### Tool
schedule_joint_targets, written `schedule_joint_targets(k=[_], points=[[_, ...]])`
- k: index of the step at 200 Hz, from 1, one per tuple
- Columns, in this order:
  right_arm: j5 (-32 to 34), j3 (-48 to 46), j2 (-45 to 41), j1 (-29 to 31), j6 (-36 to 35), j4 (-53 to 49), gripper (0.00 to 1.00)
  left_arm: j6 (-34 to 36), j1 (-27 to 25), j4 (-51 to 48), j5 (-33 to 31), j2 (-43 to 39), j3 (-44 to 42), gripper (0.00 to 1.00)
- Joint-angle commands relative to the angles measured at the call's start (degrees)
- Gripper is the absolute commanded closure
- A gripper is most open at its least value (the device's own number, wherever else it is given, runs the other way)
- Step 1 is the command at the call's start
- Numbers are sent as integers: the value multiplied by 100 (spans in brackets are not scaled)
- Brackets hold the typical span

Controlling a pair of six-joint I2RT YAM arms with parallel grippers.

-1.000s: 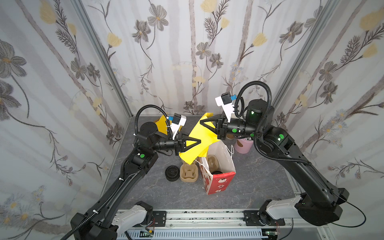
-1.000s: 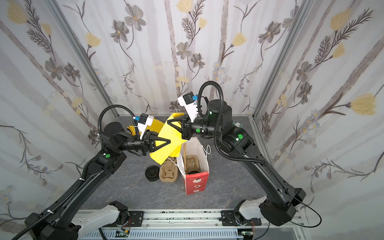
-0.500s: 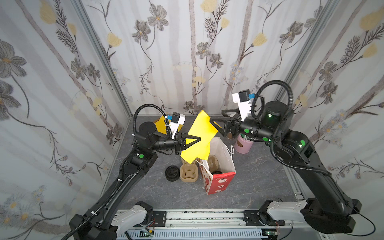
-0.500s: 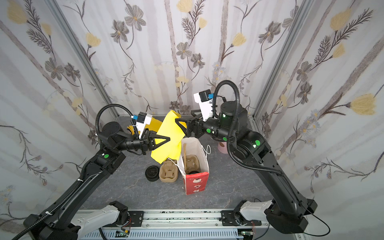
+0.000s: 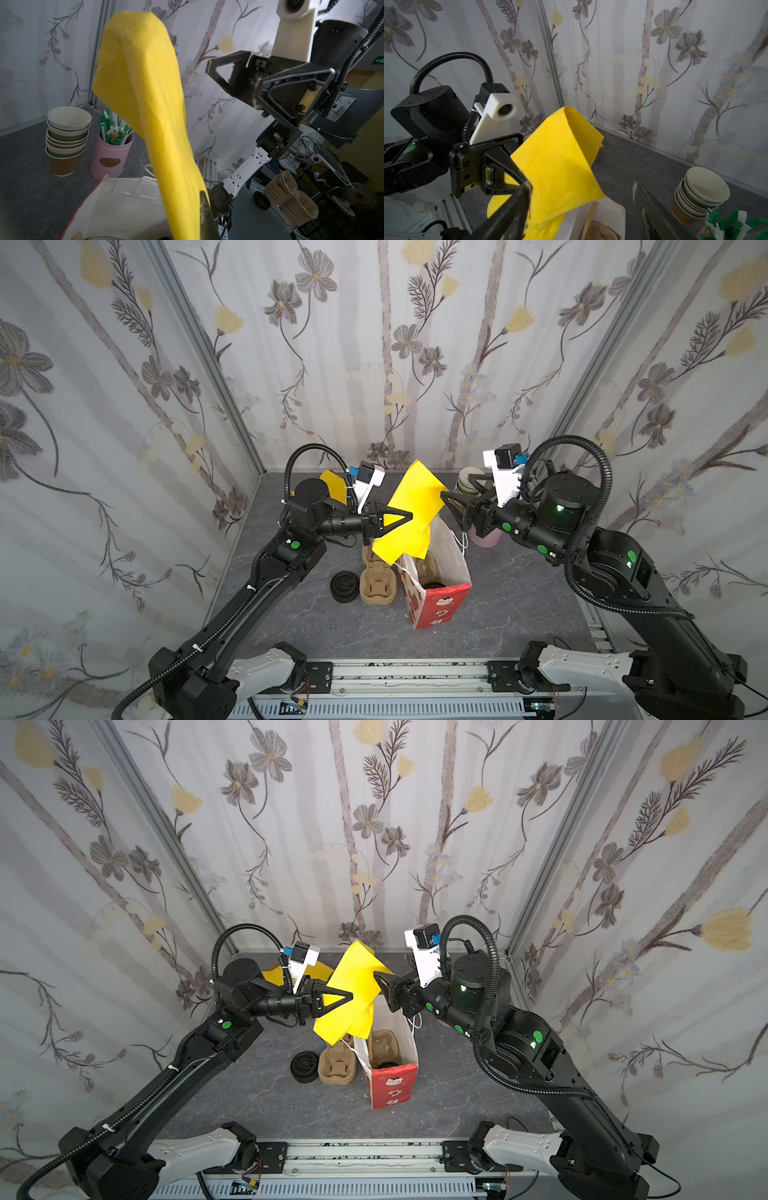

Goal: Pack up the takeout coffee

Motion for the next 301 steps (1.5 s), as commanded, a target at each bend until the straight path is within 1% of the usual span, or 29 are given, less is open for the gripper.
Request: schedule_joint_targets(k=[1,20,34,43,51,68,81,101,125,137,160,181,209,225,250,272,301], points=[[1221,-210,-204,-5,507,181,25,-575,-21,-770,-1163,-4,346,100],[1695,-471,-443,-6,918,190,26,-852,-230,-1629,-1879,-64,654,100],[1839,-663,-581,-5,1067,240,26,-1114,-463,-2075,-2303,-93,942,100],[1969,-753,-653,-5,1156,242,26,-1407,-590,-2345,-2613,-85,1042,100],[2031,-827,-702,-5,1197,246,26,-1618,-695,-2529,-2751,-72,1130,100],[2162,-927,-813,-14,1235,252,27,-2063,-1035,-2931,-3265,-11,1350,100],[2202,-968,-907,-31,1226,255,27,-2406,-1327,-3260,-3720,74,1528,100],[2204,-1059,-1065,-92,1209,258,27,-2893,-1770,-3890,-4254,331,1893,100],[2131,-1294,-1308,-170,1234,252,27,-3290,-2429,-4766,-4960,818,2522,100],[2046,-1410,-1406,-216,1254,255,27,-3487,-2618,-5060,-5189,1002,2761,100],[1913,-1573,-1572,-251,1330,259,28,-3760,-2829,-5427,-5431,1390,3118,100],[1854,-1714,-1742,-253,1464,263,28,-3863,-2961,-6173,-5626,1883,3628,100],[1845,-1970,-2031,-256,1676,376,29,-3616,-3055,-7371,-6094,2646,4713,100],[1899,-2057,-2172,-254,1749,381,29,-3468,-3065,-7792,-6198,3006,5164,100],[2022,-2098,-2371,-260,1761,346,30,-3408,-3065,-7901,-6240,3295,5354,100],[2150,-2107,-2522,-254,1787,254,30,-3366,-3067,-7895,-6112,3481,5364,100],[2187,-2141,-2625,-258,1847,170,31,-3103,-3054,-7891,-6063,3841,5571,100]])
